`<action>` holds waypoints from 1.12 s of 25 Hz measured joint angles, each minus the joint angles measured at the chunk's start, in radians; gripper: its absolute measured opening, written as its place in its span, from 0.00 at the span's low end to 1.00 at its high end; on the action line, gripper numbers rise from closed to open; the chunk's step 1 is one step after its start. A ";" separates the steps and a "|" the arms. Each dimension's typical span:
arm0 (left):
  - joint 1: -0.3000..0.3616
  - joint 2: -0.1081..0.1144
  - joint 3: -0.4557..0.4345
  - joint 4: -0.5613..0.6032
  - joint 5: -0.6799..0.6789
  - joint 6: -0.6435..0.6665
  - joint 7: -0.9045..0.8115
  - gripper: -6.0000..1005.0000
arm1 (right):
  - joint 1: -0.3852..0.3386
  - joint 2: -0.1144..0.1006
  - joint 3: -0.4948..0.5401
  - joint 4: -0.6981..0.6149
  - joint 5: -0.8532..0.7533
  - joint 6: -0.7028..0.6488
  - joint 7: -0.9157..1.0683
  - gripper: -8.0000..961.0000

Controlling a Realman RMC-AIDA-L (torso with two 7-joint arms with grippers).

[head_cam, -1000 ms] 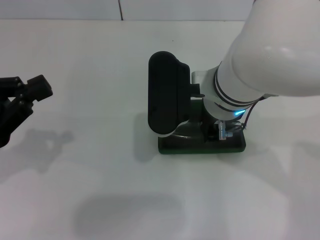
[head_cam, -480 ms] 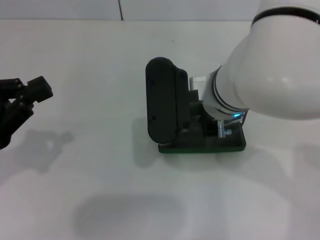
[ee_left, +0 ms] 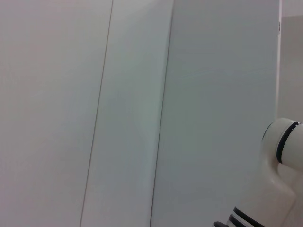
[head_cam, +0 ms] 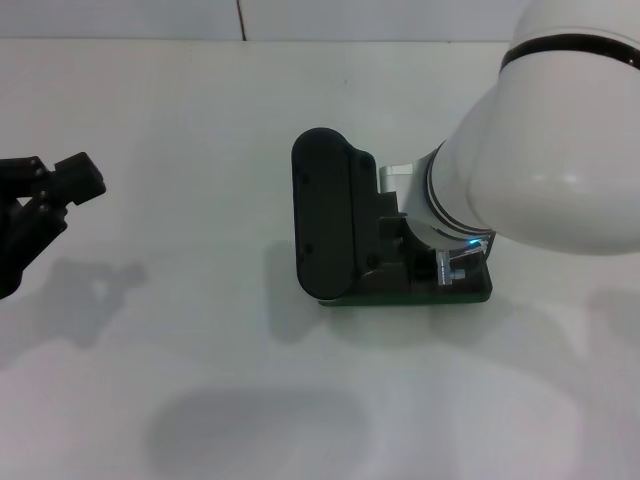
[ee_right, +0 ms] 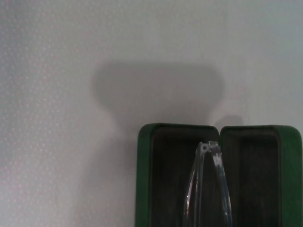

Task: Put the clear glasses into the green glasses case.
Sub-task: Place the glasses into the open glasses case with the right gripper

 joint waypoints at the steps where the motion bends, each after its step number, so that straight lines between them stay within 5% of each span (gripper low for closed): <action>1: 0.000 0.000 0.000 0.000 0.000 0.000 0.000 0.06 | 0.000 0.000 0.000 0.000 0.000 0.000 0.002 0.10; 28: 0.003 -0.001 0.000 -0.015 0.004 0.000 0.009 0.06 | -0.004 0.000 -0.002 0.002 0.015 -0.004 0.003 0.13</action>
